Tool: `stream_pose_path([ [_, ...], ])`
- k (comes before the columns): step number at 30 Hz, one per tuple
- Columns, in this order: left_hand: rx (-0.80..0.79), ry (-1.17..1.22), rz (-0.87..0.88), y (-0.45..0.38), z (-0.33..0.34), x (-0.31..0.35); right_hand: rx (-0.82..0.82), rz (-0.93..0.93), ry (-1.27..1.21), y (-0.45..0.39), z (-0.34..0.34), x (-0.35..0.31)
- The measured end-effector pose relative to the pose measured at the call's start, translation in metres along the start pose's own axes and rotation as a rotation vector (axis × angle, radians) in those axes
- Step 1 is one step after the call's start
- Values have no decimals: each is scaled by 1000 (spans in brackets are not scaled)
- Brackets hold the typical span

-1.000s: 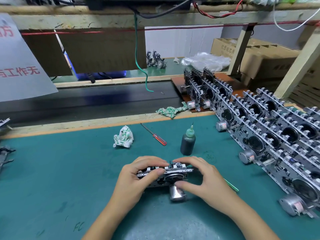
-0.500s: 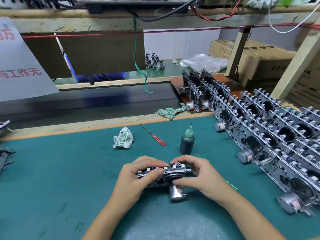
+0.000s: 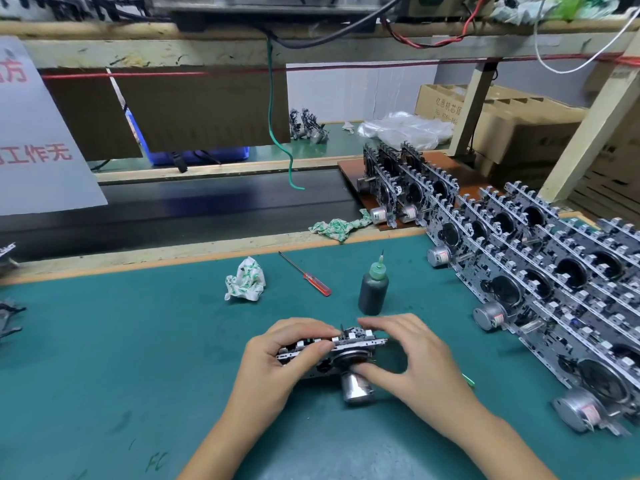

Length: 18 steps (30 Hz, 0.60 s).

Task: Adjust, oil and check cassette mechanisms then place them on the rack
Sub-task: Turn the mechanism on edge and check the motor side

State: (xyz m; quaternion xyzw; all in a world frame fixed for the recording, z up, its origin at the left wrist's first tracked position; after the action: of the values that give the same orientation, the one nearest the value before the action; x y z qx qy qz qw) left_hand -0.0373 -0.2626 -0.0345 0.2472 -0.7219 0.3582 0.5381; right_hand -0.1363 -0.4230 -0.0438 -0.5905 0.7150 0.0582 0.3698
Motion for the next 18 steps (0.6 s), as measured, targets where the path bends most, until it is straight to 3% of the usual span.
stream_pose_path([
  [3, 1, 2, -2, -1, 0, 1, 113, -135, 286, 10, -1, -1],
  [10, 13, -32, -12, -2, 0, -1, 75, -119, 339, 14, -4, -3],
  [13, 15, -81, -47, 0, -1, 5, 73, -16, 339, 15, -9, -14],
  [16, 108, -455, -39, 8, -8, 10, 140, 237, 76, 20, -13, -24],
  [18, 202, -742, -34, 16, -11, 19, 24, 283, -91, 22, -5, -38],
])
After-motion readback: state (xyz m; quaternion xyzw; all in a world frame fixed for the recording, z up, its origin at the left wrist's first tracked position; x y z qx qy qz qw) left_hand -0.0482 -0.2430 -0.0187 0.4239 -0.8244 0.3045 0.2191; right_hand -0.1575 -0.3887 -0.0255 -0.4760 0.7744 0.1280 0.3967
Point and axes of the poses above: each hand's wrist, its own y-axis away from the middle knuckle, its own z-axis out of the palm, x = y × z, the point moved 3 cm from there along -y, towards the middle knuckle, and after that the axes turned 2 degrees about -z, right-handed, at the moved point
